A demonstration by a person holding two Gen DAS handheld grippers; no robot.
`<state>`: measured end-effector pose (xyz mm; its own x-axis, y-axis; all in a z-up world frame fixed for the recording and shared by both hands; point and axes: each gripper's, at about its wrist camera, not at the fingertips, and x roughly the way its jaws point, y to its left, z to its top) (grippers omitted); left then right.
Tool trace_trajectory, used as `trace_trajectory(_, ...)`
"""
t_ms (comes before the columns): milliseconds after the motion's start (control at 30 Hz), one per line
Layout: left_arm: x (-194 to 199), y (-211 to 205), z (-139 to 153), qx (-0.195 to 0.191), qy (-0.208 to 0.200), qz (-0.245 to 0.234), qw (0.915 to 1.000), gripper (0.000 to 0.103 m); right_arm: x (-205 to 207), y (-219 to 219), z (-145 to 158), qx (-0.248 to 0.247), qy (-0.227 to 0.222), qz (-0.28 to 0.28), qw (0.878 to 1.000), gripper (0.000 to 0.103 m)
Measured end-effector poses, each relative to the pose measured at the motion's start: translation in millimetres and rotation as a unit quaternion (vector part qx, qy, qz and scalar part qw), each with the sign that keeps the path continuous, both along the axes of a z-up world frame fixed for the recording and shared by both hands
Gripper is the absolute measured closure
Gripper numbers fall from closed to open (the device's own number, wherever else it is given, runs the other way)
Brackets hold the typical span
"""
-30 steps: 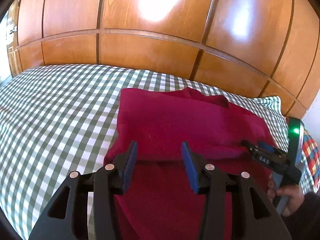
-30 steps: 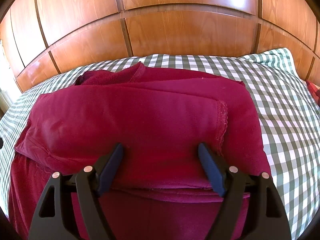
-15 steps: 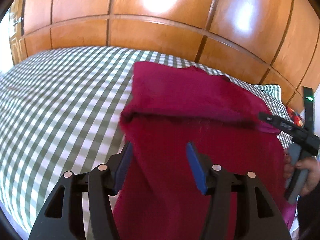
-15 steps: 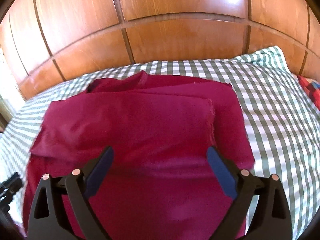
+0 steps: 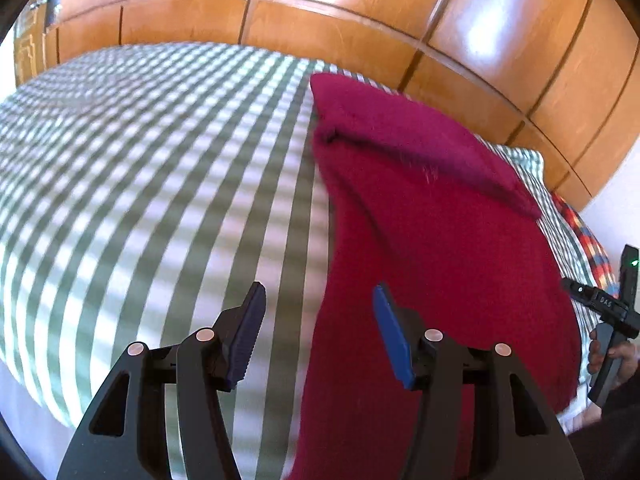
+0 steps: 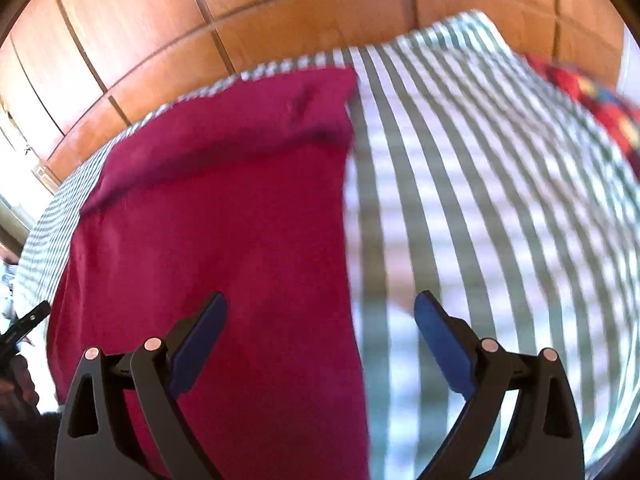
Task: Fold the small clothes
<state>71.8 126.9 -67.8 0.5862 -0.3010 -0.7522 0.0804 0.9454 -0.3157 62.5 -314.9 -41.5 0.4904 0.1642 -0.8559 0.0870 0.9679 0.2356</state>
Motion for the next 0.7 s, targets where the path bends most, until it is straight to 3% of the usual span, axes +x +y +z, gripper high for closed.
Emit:
trace_trajectory(200,-31,3,-8,0.004,0.017,-0.036,0.9992,0.048,-49,5,3,0.02,0.029,0.04,0.999,0.021)
trace_trajectory(300,-41,2,-10,0.0,0.026,-0.056,0.9981,0.051,-66,2,2,0.044,0.046,0.043,0.997,0.036)
trace_trajectory(400,-47,-1,-14,-0.004,0.036,-0.073,0.9967,0.066,-78,-2,-1,0.059,0.066,0.046,0.995,0.053)
trace_trajectory(500,-50,-7,-16,-0.003,0.042,-0.093,0.9948,0.091,-83,0,-2,0.068,0.087,0.067,0.992,0.088)
trace_trajectory(600,-50,-5,-9,-0.035,0.042,-0.105,0.993,0.094,-80,5,11,0.124,0.074,0.083,0.986,0.094)
trace_trajectory(700,-44,8,7,-0.108,0.038,-0.109,0.9875,0.094,-71,7,35,0.183,0.031,0.096,0.978,0.095)
